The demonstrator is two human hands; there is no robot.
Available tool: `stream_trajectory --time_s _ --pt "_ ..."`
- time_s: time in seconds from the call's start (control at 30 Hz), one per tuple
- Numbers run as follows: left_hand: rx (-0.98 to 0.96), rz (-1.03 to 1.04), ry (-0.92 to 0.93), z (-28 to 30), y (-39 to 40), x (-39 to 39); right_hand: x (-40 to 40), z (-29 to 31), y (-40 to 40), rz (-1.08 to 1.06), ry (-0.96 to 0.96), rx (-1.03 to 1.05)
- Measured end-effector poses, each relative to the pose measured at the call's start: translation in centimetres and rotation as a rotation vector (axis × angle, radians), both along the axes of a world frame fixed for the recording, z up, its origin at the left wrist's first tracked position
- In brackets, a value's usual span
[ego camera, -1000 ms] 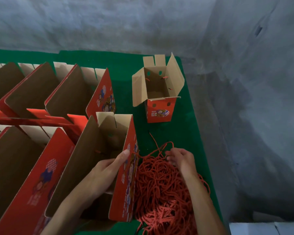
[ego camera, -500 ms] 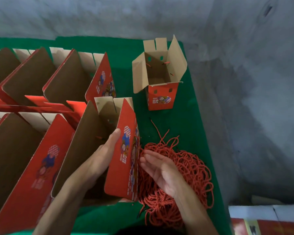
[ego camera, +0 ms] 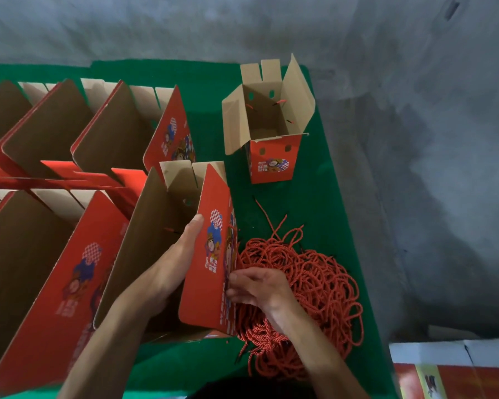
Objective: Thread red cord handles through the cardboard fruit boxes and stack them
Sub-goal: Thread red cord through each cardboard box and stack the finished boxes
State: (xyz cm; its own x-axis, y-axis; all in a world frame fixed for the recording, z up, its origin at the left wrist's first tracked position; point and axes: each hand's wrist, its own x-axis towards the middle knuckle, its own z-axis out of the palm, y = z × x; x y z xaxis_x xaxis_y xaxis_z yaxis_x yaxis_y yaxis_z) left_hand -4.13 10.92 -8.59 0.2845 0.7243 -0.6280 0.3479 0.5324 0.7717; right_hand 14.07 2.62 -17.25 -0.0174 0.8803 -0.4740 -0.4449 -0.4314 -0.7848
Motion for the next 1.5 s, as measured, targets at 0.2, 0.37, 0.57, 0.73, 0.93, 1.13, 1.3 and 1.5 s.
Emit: stream_trajectory --time_s 0.2,0.37,0.57,0.73,0.93,1.13,1.3,1.5 --pt "-0.027 0.010 0.023 -0.1 0.2 0.0 -0.3 0.8 0.0 -0.027 -0.084 0.005" --pt "-0.012 -0.014 0.031 0.2 0.0 0.2 -0.9 1.0 0.1 -0.009 -0.134 0.045" --pt "-0.148 -0.148 0.022 0.9 0.0 0.1 -1.9 0.6 0.2 -0.111 -0.240 0.093" --pt "0.052 -0.454 0.219 0.7 -0.7 0.7 -2.2 0.5 0.1 -0.073 -0.249 0.114" --pt "0.155 -0.518 0.436 -0.1 -0.5 1.7 -1.6 0.5 0.3 0.041 -0.285 0.126" --pt "0.008 -0.429 0.362 -0.9 -0.8 1.6 -1.8 0.4 0.1 0.070 -0.300 0.120" --pt "0.114 -0.269 0.339 0.5 -0.1 1.7 -2.3 0.4 -0.1 0.112 -0.369 0.145" --pt "0.107 -0.188 0.090 2.9 -1.0 3.6 -2.3 0.9 -0.1 0.027 -0.389 0.221"
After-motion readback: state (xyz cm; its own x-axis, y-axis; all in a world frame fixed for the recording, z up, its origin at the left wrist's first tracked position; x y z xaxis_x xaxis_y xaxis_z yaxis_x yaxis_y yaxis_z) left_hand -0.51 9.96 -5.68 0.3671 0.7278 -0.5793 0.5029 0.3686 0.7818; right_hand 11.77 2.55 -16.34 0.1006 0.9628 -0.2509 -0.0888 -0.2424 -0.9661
